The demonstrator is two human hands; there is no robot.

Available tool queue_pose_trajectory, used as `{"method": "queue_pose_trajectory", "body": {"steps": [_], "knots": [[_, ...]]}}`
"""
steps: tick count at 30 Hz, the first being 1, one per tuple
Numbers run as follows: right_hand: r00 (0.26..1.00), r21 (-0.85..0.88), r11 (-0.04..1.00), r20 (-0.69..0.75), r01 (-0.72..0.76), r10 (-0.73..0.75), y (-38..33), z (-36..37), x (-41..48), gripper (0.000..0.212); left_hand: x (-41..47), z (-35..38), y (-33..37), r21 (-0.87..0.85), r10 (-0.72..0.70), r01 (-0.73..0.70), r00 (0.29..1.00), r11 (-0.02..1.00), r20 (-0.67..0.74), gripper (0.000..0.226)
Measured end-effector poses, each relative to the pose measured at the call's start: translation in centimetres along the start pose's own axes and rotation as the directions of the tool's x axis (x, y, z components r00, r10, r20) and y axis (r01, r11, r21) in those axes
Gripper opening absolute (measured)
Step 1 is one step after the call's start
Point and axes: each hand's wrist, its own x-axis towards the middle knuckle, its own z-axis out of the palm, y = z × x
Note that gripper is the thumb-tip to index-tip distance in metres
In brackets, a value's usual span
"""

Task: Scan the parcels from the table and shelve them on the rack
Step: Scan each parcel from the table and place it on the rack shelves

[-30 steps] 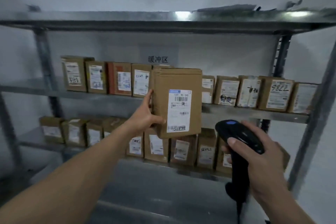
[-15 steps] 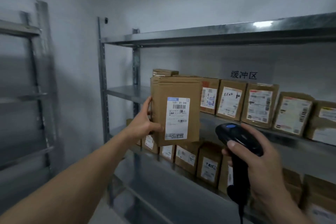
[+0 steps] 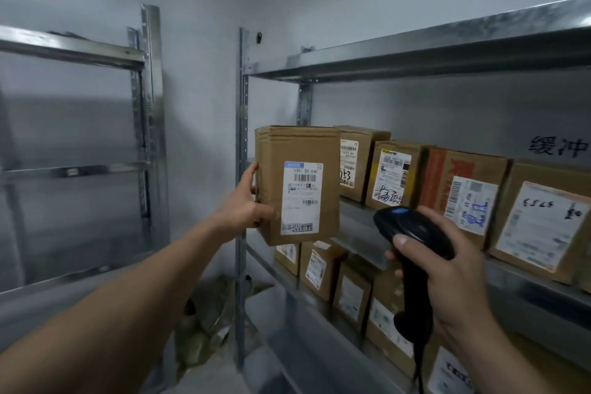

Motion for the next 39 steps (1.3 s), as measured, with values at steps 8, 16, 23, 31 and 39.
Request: {"method": "queue_pose_trajectory", "body": {"steps": [8, 16, 23, 31, 39], "knots": [[0.999, 0.004, 1.000, 0.044, -0.013, 0.013, 3.7, 3.1, 6.2, 0.046, 7.6, -3.0, -2.8, -0.015, 0.005, -0.005, 0.999, 1.000, -0.037, 0.121], [1.000, -0.077, 0.997, -0.011, -0.009, 0.009, 9.2, 8.5, 12.7, 0.064, 20.0, -7.1, -7.8, -0.041, 0.042, -0.040, 0.999, 0.998, 0.034, 0.126], [0.984, -0.163, 0.986, -0.171, 0.021, -0.050, 12.6, 13.1, 18.1, 0.087, 34.4, -9.3, -10.1, -0.060, 0.089, -0.076, 0.960, 0.995, 0.265, 0.116], [0.925, -0.251, 0.968, -0.361, 0.024, -0.117, 14.3, 16.9, 20.0, 0.078, 44.3, -5.9, -12.1, -0.146, 0.137, -0.063, 0.797, 0.987, 0.589, 0.128], [0.873, -0.334, 0.942, -0.469, -0.035, -0.134, 14.7, 19.0, 18.9, 0.078, 46.7, -4.2, -13.4, -0.233, 0.161, 0.003, 0.715, 0.972, 0.680, 0.104]]}}
